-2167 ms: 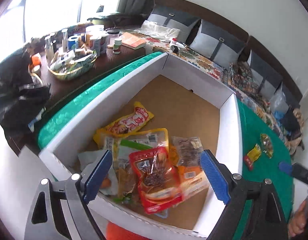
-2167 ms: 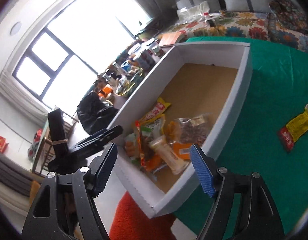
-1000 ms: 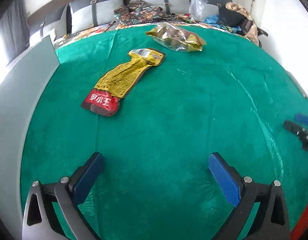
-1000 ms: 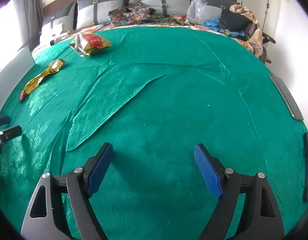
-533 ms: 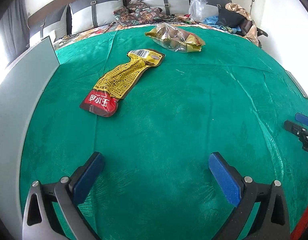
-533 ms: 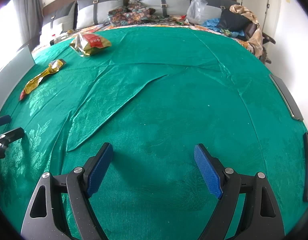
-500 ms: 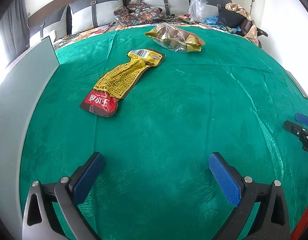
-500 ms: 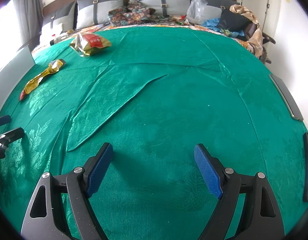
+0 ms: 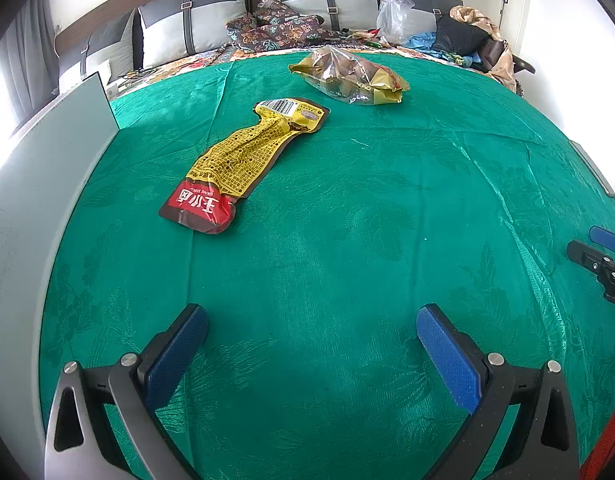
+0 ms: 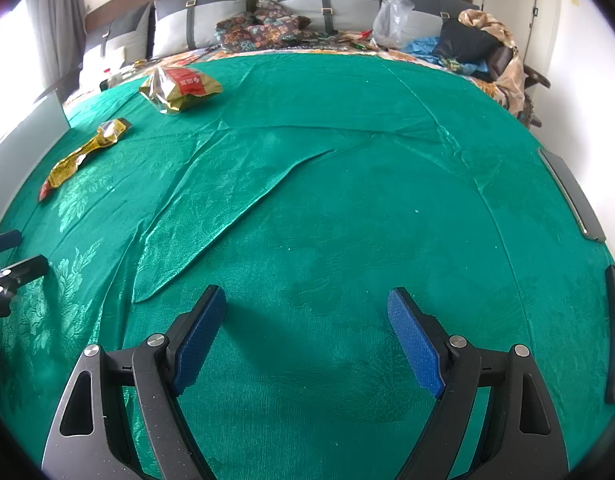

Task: Organize snacks
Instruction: 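Withdraw both open tools from the box back over the table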

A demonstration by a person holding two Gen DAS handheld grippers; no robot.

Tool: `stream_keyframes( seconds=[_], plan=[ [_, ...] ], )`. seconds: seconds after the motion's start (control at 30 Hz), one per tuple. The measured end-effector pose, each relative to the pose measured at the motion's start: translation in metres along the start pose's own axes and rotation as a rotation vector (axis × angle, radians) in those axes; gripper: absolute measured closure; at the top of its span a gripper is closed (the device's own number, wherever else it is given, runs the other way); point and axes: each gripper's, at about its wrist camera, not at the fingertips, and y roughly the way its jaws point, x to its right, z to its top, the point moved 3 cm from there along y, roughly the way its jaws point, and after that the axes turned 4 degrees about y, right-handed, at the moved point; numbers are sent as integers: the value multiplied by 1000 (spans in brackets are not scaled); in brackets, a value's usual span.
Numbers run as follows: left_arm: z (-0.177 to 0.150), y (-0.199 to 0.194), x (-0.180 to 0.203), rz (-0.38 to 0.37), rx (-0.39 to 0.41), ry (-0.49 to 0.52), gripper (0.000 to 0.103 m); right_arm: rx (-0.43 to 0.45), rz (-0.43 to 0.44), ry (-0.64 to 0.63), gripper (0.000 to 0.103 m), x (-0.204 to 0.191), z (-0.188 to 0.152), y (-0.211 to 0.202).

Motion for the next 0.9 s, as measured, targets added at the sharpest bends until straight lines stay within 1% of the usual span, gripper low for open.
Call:
stream_keyframes(
  seconds=[0.67,0.73,0.77,0.8,0.83,0.87,0.9],
  plan=[
    [0,0,-1,-5,-9,6,0,1,3,2,17,0,0,-1],
    [2,0,-2,-36,-61,45,0,1,2,2,17,0,0,-1],
    [7,2,-4,-53,-119,72,0,1,3,2,17,0,0,-1],
    [12,2,-5,-60,-146,88,0,1,2,2,17,0,0,-1],
    [21,1,-9,-75,-160,114,1,2,3,2,17,0,0,-1],
    [30,-2,-12,-85,-152,136,1,2,3,3,17,0,0,-1],
    [46,-7,-16,-95,-130,174,1,2,3,3,17,1,0,-1]
  ],
)
